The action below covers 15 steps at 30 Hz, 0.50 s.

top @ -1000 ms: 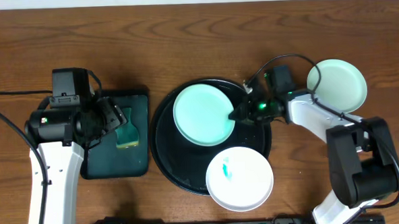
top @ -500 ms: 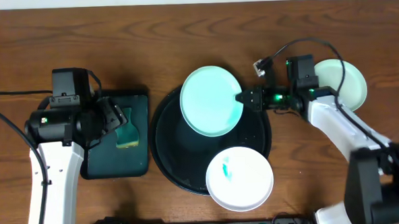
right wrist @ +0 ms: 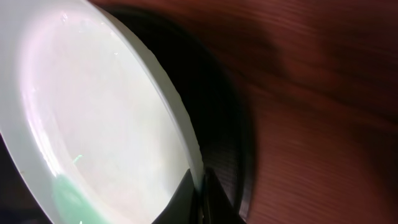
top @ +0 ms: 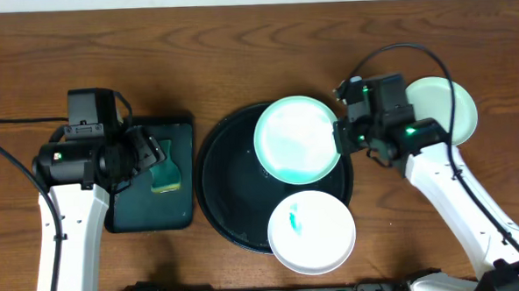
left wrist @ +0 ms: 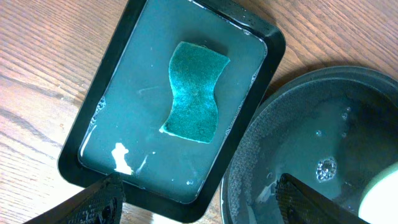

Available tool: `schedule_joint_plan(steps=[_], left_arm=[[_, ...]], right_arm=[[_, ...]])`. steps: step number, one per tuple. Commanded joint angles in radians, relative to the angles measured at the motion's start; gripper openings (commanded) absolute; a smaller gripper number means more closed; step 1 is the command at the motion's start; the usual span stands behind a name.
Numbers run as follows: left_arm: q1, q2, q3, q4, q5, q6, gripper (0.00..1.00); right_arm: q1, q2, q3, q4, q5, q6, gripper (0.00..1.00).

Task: Clean dirty plates on tray and stack at the side
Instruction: 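Lift the scrubbed plate off the tray with the right gripper, then carry the plate over the round tray toward the right side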

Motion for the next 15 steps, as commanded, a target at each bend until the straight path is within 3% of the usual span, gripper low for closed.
schedule_joint_plan(steps=[1, 10, 15], left_arm=[[0.002, 0.002, -0.005, -0.002, -0.002, -0.009, 0.79], [0.002, 0.006, -0.005, -0.002, -0.002, -0.009, 0.79], [0.002, 0.006, -0.005, -0.002, -0.002, -0.009, 0.79]], right_arm=[[0.110, -0.014, 0.042, -0.032, 0.366, -0.046, 0.02], [0.366, -0.014, 0.144, -0.082, 0.872, -0.169, 0.01], [0.495, -0.014, 0.164, -0.042, 1.190, -0.388, 0.01]])
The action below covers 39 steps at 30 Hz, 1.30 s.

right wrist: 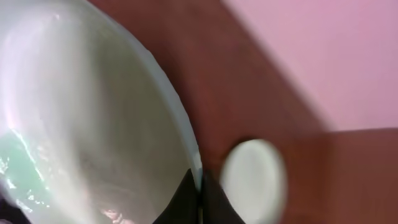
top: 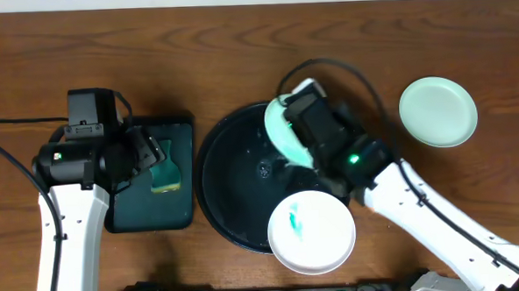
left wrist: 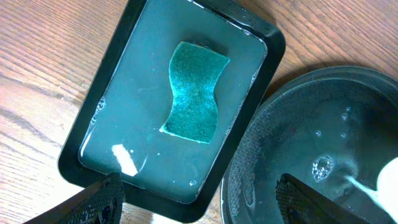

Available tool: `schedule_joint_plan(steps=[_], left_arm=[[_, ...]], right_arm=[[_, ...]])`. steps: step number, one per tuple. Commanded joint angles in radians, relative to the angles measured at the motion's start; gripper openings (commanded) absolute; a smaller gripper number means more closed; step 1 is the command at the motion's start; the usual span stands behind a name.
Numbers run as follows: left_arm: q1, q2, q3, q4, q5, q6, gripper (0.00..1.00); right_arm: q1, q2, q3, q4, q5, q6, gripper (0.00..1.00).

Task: Clean dirty plates on tray and stack at the side
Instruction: 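Carry the plate over the round tray toward the right side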

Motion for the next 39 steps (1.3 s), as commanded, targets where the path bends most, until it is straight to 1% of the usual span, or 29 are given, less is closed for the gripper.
schedule_joint_plan(steps=[1, 5, 11, 15, 18, 25, 29, 32, 34, 35, 37, 38, 39], left_arm=[[0.002, 0.006, -0.005, -0.002, -0.002, -0.009, 0.79], [0.002, 0.006, -0.005, -0.001, -0.002, -0.009, 0.79], [0.002, 0.006, -0.005, -0.001, -0.002, -0.009, 0.79], [0.003, 0.006, -0.005, -0.001, -0.002, -0.009, 0.79], [0.003, 0.006, -0.005, -0.001, -0.003, -0.009, 0.79], [0.003, 0.006, -0.005, -0.001, -0.003, -0.008, 0.79], [0.003, 0.006, -0.005, 0.002, -0.003, -0.009, 0.79], [0.003, 0.006, -0.005, 0.001, -0.003, -0.008, 0.79], [0.003, 0.006, -0.005, 0.003, -0.003, -0.009, 0.79], [0.003, 0.006, -0.005, 0.007, -0.002, -0.009, 0.79], [0.002, 0.006, -0.005, 0.008, -0.002, -0.009, 0.79], [0.003, 0.006, -0.005, 0.005, -0.002, -0.009, 0.79], [0.002, 0.006, -0.005, 0.005, -0.002, -0.009, 0.79]], right_arm=[[0.084, -0.014, 0.026, 0.034, 0.370, -0.224, 0.01], [0.155, -0.014, 0.026, 0.093, 0.507, -0.370, 0.01], [0.222, -0.014, 0.026, 0.198, 0.620, -0.564, 0.01], [0.257, -0.014, 0.026, 0.276, 0.651, -0.661, 0.01], [0.278, -0.014, 0.026, 0.308, 0.653, -0.696, 0.01], [0.306, -0.014, 0.026, 0.332, 0.653, -0.718, 0.01], [0.296, -0.011, 0.026, 0.330, 0.597, -0.676, 0.01], [0.325, -0.003, 0.026, 0.335, 0.698, -0.700, 0.01], [0.328, -0.003, 0.026, 0.329, 0.590, -0.631, 0.01], [0.327, 0.000, 0.026, 0.323, 0.580, -0.629, 0.01], [0.351, 0.006, 0.026, 0.346, 0.660, -0.645, 0.01], [0.356, 0.006, 0.026, 0.351, 0.627, -0.613, 0.01], [0.352, 0.006, 0.026, 0.338, 0.549, -0.581, 0.01]])
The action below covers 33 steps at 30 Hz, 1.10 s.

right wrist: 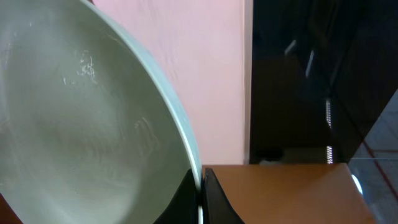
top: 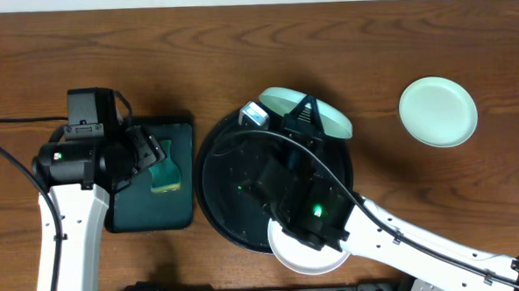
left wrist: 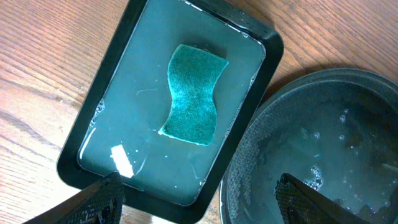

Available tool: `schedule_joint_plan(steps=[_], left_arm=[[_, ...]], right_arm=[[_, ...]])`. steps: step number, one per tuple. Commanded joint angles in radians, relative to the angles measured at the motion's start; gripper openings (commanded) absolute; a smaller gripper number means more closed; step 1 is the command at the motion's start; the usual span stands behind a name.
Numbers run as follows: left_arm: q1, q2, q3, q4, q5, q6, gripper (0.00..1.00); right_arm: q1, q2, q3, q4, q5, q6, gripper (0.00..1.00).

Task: Clean dirty plates on tray and stack at the side
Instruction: 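Carry the plate over the round tray toward the right side, then set the plate onto the first plate at right and release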

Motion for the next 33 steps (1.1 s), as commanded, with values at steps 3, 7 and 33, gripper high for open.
schedule_joint_plan(steps=[3, 7, 33], left_arm=[[0.002, 0.006, -0.005, 0.000, -0.002, -0.009, 0.79], [0.002, 0.006, -0.005, -0.003, -0.002, -0.009, 0.79], [0.002, 0.007, -0.005, -0.010, -0.002, -0.009, 0.79]], right_arm=[[0.023, 0.013, 0.019, -0.016, -0.045, 0.076, 0.01], [0.011, 0.012, 0.019, -0.024, -0.116, 0.092, 0.01], [-1.084, 0.074, 0.020, -0.289, -1.674, 1.164, 0.01]])
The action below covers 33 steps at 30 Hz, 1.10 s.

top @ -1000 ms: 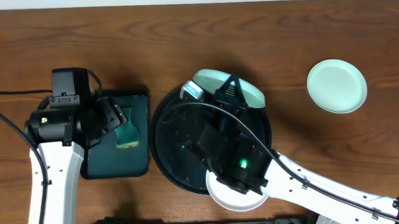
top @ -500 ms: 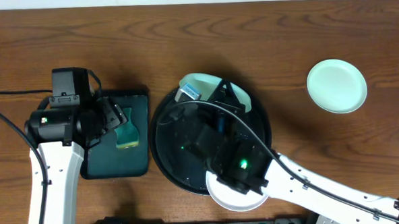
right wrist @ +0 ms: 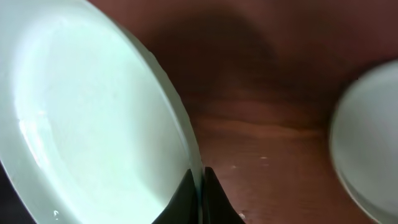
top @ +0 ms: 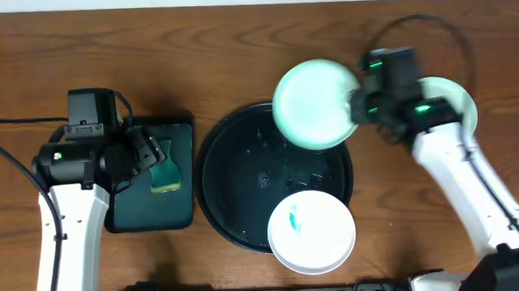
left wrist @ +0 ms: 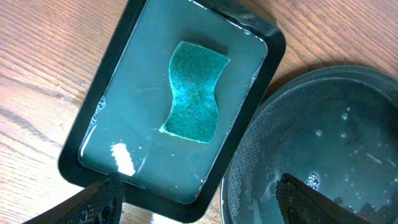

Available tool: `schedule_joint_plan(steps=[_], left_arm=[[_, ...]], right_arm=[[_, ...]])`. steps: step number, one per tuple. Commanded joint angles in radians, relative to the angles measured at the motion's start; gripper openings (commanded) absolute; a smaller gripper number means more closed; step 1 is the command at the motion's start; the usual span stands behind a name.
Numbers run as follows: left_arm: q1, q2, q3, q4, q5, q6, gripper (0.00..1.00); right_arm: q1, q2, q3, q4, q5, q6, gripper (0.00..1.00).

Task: Clean dirty plates on tray and stack at the side
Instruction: 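Set the plate onto the first plate at right and release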

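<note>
My right gripper (top: pixel 356 106) is shut on the rim of a pale green plate (top: pixel 313 104), held over the back right rim of the round black tray (top: pixel 221 178). In the right wrist view the fingertips (right wrist: pixel 200 186) pinch that plate's (right wrist: pixel 93 124) edge. A second pale green plate (top: pixel 451 119) lies on the table to the right, partly under my right arm. A white plate with a green smear (top: pixel 311 231) rests at the tray's front edge. My left gripper (left wrist: pixel 199 205) hangs open above the green sponge (left wrist: pixel 194 92).
The sponge lies in a black rectangular tray of water (left wrist: pixel 124 43) left of the round tray, almost touching it. The round tray (left wrist: pixel 348 124) holds shallow water with bubbles. Bare wooden table (top: pixel 237 41) surrounds both trays.
My right arm has moved from over the tray to the right. The green plate, then tipped up at the tray's back, now lies nearly flat over the back right rim. Left arm unchanged.
My right gripper first held the green plate by its rim, flat over the tray's back right. Then the plate was tilted up over the tray, then stood on edge at the tray's back. Now it is flat again, closer to the side plate.
</note>
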Motion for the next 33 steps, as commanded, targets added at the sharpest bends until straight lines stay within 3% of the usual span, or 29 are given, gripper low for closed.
schedule_joint_plan(steps=[1, 6, 12, 17, 28, 30, 32, 33], left_arm=[[0.002, 0.007, -0.005, -0.002, -0.002, -0.009, 0.79], [0.002, 0.017, -0.005, -0.002, -0.002, -0.009, 0.79], [0.002, 0.035, -0.005, -0.002, -0.002, -0.009, 0.79], [0.002, 0.039, -0.005, -0.001, -0.002, -0.009, 0.79], [0.002, 0.039, -0.005, -0.002, -0.002, -0.009, 0.79], [0.002, 0.039, -0.005, -0.003, -0.002, -0.009, 0.79], [0.002, 0.039, -0.005, -0.003, -0.002, -0.009, 0.79], [0.003, 0.039, -0.005, -0.003, -0.002, -0.009, 0.79]], right_arm=[[-0.199, 0.016, 0.010, -0.002, -0.289, 0.139, 0.01], [-0.469, 0.063, 0.010, -0.036, -0.344, 0.202, 0.01], [-0.667, 0.130, 0.010, -0.034, -0.341, 0.245, 0.01], [-0.734, 0.177, 0.010, -0.032, -0.323, 0.244, 0.01], [-0.739, 0.313, 0.010, 0.008, -0.216, 0.237, 0.01], [-0.739, 0.321, 0.010, 0.009, -0.216, 0.237, 0.08], [-0.739, 0.322, 0.011, 0.014, -0.219, 0.236, 0.31], [-0.739, 0.320, 0.012, 0.014, -0.224, 0.232, 0.36]])
